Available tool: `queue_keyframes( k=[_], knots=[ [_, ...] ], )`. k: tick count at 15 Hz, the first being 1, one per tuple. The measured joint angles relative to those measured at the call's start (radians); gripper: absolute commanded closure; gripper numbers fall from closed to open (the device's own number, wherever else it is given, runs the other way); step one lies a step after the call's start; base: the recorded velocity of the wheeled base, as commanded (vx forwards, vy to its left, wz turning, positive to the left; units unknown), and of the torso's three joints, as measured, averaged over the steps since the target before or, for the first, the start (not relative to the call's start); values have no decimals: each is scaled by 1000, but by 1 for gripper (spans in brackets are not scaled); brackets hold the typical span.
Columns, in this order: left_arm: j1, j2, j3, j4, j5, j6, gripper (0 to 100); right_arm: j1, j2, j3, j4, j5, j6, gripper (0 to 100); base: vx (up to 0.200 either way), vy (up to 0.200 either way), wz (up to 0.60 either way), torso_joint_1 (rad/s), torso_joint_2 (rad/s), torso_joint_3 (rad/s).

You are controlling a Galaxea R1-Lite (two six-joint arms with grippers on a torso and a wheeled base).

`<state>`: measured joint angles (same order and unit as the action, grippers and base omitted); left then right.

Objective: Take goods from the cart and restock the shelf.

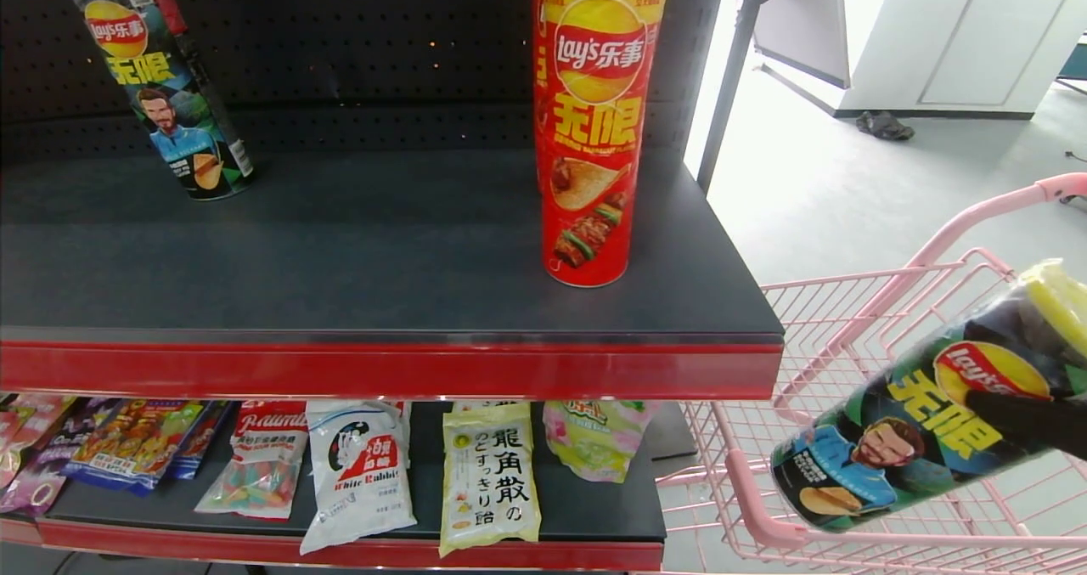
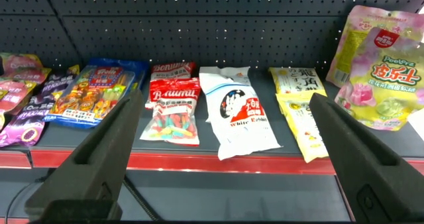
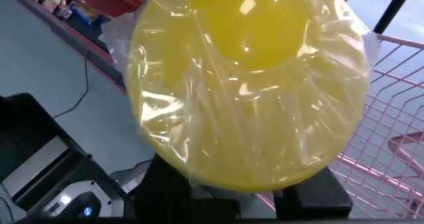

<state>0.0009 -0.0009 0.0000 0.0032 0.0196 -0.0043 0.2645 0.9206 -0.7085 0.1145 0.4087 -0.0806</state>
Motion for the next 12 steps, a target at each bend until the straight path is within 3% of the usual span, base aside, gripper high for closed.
queue_keyframes(
  k=[12],
  knots=[
    [0,0,0,0,0,0,0,3,23,31,-5,-2,-3,100,0,0,0,0,0,0]
  ],
)
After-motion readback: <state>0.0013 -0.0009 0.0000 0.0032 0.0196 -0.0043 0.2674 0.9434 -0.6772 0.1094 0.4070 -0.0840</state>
